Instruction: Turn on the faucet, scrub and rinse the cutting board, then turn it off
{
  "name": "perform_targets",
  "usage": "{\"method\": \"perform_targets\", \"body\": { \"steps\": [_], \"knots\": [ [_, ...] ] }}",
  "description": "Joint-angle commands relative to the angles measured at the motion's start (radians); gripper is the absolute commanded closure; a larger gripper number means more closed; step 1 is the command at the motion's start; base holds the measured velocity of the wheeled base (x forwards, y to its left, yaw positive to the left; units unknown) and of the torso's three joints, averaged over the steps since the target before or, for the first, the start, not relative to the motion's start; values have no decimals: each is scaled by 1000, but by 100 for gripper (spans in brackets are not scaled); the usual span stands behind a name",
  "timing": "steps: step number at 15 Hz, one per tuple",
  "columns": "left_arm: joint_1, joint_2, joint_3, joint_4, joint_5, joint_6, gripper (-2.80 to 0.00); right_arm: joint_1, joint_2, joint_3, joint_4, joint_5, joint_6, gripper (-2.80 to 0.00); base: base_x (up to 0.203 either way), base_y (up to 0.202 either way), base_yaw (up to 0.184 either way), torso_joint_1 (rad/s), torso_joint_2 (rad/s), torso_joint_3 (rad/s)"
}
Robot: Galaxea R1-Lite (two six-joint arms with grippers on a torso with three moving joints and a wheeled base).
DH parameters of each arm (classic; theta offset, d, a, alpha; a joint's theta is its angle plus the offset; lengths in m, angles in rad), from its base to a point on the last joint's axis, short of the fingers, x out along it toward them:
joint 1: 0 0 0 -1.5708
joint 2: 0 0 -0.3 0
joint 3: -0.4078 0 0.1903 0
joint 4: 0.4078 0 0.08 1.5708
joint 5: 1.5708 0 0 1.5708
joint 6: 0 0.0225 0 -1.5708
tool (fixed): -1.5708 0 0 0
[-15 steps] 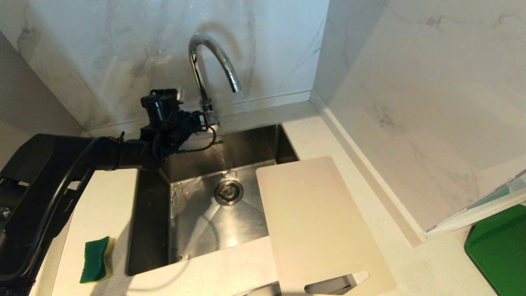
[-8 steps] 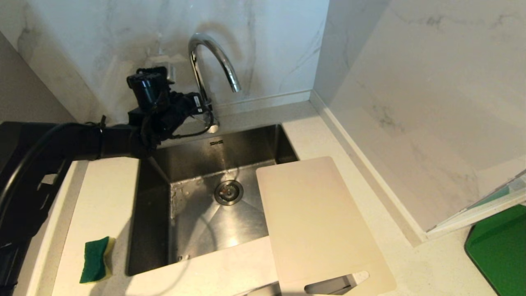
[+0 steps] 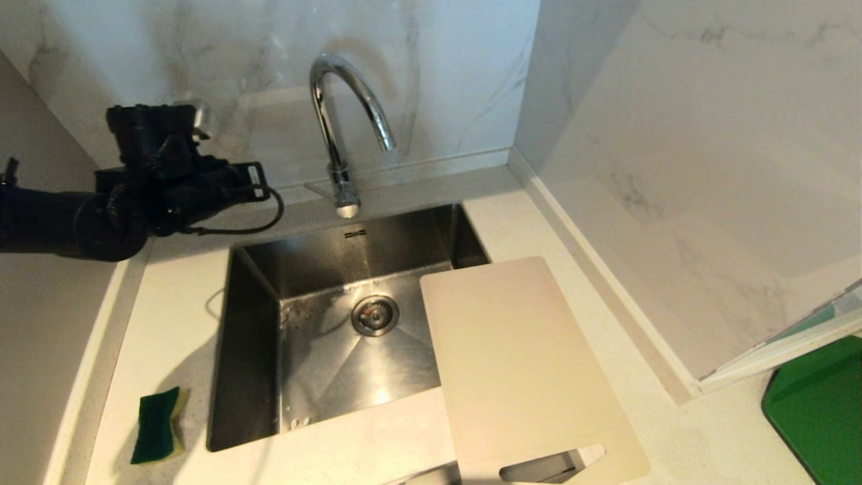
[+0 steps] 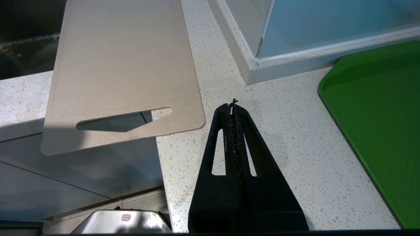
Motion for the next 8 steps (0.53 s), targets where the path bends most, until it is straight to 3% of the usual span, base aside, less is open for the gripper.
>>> {"method": "perform_targets", "body": {
  "steps": [1,5,8],
  "knots": [
    [126,-173,222,-25,-58,7,0,0,1,2,0,-1,0,0,0,0,0,0,0,0],
    [382,-323,549,-158,-236,37,0,0,-1,2,1,1,0,0,0,0,0,0,0,0],
    [439,-470,782,-210,-306,38,0,0,-1,2,1,1,2,0,0,0,0,0,0,0]
  ]
}}
